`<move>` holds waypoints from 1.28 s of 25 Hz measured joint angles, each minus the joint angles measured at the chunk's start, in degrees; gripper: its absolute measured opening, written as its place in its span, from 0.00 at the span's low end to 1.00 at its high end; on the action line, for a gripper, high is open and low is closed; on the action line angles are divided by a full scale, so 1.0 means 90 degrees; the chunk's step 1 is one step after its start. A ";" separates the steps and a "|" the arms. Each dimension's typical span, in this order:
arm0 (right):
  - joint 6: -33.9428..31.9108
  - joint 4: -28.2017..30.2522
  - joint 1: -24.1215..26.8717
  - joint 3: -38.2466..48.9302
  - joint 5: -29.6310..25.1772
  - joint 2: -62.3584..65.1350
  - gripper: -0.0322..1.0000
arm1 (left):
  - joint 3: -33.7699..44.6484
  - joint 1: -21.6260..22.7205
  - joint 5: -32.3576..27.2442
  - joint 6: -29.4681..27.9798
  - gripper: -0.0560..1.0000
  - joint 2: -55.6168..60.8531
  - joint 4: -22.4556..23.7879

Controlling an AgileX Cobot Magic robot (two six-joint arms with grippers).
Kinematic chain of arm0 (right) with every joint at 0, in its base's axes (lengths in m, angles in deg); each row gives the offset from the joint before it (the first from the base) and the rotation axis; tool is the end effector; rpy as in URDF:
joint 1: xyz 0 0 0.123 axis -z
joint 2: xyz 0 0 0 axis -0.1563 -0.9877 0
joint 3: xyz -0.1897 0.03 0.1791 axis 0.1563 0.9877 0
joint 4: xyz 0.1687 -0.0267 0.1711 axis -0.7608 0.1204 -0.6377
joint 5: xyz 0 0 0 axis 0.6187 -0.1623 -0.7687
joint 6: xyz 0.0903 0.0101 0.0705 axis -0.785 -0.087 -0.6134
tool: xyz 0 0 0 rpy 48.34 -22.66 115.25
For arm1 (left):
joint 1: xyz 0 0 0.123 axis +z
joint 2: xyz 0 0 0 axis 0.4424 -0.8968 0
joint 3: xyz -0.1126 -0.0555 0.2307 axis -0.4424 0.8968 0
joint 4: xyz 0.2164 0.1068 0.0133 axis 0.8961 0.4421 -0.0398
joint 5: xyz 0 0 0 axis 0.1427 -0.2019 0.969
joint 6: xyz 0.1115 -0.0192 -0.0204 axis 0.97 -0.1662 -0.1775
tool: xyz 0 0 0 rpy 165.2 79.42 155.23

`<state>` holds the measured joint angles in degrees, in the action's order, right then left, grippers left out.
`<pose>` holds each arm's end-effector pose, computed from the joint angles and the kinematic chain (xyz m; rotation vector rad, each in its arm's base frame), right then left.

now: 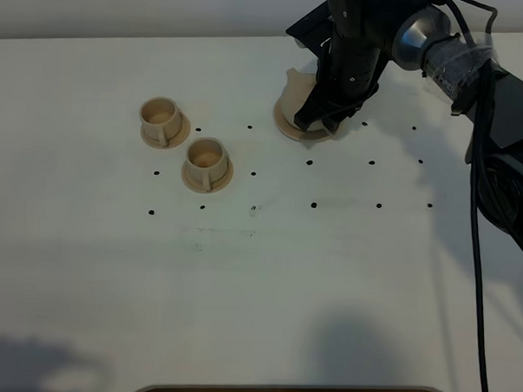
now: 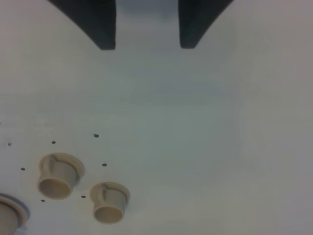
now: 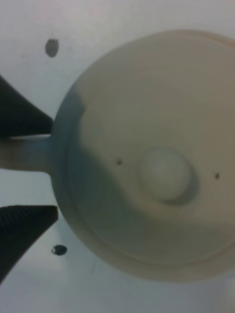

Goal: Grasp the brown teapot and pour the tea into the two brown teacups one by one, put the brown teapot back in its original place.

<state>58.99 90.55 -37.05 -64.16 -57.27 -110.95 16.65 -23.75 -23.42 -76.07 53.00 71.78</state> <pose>0.4488 0.2302 0.1194 -1.1236 2.6729 -0.0689 0.0302 -0.0057 0.2651 0.0750 2.0204 0.0155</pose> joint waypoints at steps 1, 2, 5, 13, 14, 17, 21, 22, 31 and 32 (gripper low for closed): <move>0.0031 0.0042 0.0000 -0.0036 -0.0017 0.0000 0.36 | 0.0000 0.0000 0.0000 0.0000 0.37 0.0000 0.0000; 0.0046 0.0102 0.0000 -0.0076 -0.0039 0.0000 0.36 | 0.0000 0.0000 0.0000 0.0000 0.37 0.0000 0.0000; 0.0096 0.0205 0.0000 -0.0183 -0.0075 0.0000 0.36 | 0.0000 0.0000 0.0000 0.0000 0.37 0.0000 0.0000; 0.0212 0.0252 0.0006 -0.0235 -0.0101 0.0000 0.36 | 0.0000 0.0000 0.0000 0.0000 0.37 0.0000 0.0000; 0.0217 0.0252 0.0006 -0.0235 -0.0101 0.0000 0.36 | 0.0000 0.0000 0.0000 0.0000 0.37 0.0000 0.0000; 0.0234 0.0252 0.0006 -0.0235 -0.0101 0.0000 0.34 | 0.0000 0.0000 0.0000 0.0000 0.37 0.0000 0.0000; 0.0407 0.0252 0.0006 -0.0242 -0.0135 -0.0066 0.32 | 0.0000 0.0000 0.0000 0.0000 0.37 0.0000 0.0000; 0.0441 0.0252 0.0006 -0.0266 -0.0146 -0.0091 0.31 | 0.0000 0.0000 0.0000 0.0000 0.37 0.0000 0.0000; 0.0527 0.0252 0.0006 -0.0267 -0.0158 -0.0111 0.31 | 0.0000 0.0000 0.0000 0.0000 0.37 0.0000 0.0000; 0.0527 0.0252 0.0006 -0.0267 -0.0158 -0.0111 0.31 | 0.0000 0.0000 0.0000 0.0000 0.37 0.0000 0.0000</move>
<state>63.73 92.82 -37.00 -66.57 -58.69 -111.95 16.65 -23.75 -23.42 -76.07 53.00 71.78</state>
